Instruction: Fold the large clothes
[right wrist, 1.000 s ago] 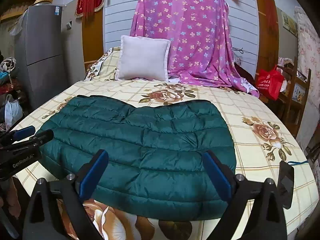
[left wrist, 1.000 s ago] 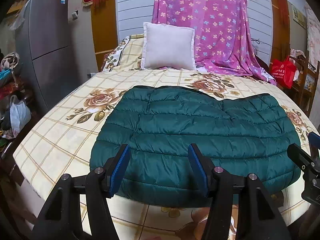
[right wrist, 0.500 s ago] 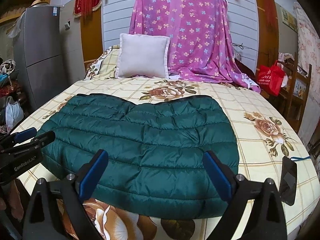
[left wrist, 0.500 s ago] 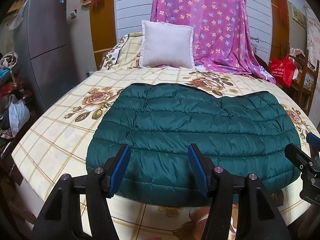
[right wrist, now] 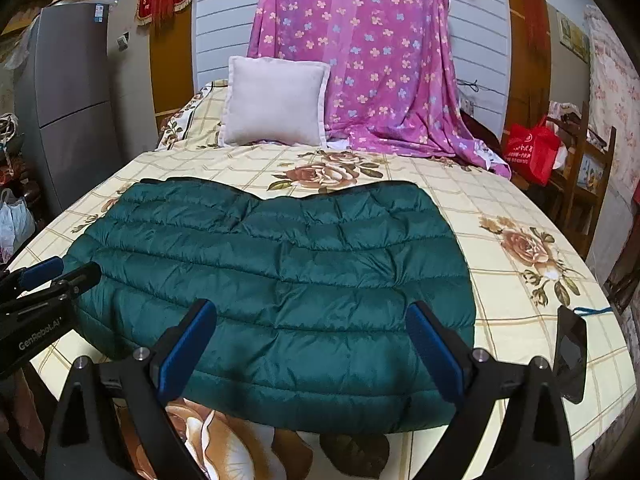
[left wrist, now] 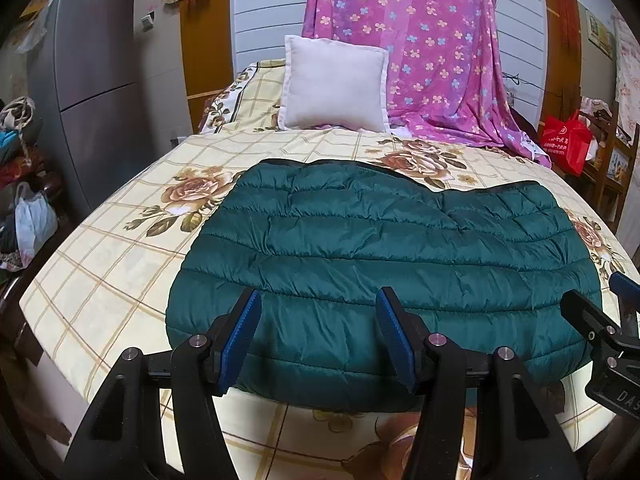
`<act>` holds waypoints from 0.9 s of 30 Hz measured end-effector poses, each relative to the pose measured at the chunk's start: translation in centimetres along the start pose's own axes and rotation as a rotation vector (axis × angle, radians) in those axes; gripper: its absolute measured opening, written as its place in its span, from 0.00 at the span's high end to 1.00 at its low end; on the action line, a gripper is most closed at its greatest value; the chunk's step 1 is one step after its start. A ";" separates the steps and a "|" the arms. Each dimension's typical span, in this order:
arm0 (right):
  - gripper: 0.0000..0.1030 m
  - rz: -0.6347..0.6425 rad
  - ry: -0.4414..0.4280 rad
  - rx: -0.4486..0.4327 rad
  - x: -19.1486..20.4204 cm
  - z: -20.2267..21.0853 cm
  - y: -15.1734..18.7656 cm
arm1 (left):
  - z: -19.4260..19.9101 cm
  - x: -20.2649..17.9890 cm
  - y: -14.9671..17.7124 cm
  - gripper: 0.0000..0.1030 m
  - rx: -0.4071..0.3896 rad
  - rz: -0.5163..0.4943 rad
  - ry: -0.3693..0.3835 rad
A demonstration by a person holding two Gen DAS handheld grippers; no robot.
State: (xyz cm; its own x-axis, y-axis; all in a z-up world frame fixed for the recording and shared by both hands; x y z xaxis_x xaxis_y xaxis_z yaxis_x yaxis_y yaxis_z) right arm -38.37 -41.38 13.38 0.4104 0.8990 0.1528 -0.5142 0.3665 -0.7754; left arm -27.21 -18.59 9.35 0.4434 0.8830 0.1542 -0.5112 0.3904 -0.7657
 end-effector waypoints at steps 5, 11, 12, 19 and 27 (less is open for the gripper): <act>0.05 -0.006 -0.004 0.005 0.0 -0.1 0.1 | -0.1 -0.2 0.1 0.61 0.002 -0.001 0.001; 0.05 -0.019 -0.015 0.011 -0.1 -0.2 0.2 | -0.1 -0.2 0.2 0.61 0.001 -0.001 0.001; 0.05 -0.020 -0.016 0.013 -0.1 -0.3 0.2 | -0.1 -0.2 0.2 0.61 0.000 -0.001 0.001; 0.05 -0.018 -0.019 0.014 0.1 -0.3 0.3 | -0.1 -0.4 0.3 0.61 0.003 -0.005 0.004; 0.05 -0.022 -0.022 0.022 0.2 -0.4 0.3 | 0.0 -0.5 0.5 0.61 0.003 -0.005 0.004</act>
State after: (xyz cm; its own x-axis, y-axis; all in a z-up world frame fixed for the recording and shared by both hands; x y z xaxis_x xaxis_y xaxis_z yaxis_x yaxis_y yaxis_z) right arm -38.14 -41.19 12.89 0.4054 0.8957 0.1829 -0.5220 0.3911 -0.7580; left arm -27.65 -18.88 8.90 0.4492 0.8798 0.1556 -0.5111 0.3959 -0.7629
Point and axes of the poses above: each gripper's, at about its wrist camera, not at the fingertips, and z roughly against the way its jaws point, x to its left, y to its underside, the point moved 5 cm from there along -z, roughly the way its jaws point, and after that the axes turned 11 degrees about -z, right-handed, at the moved point
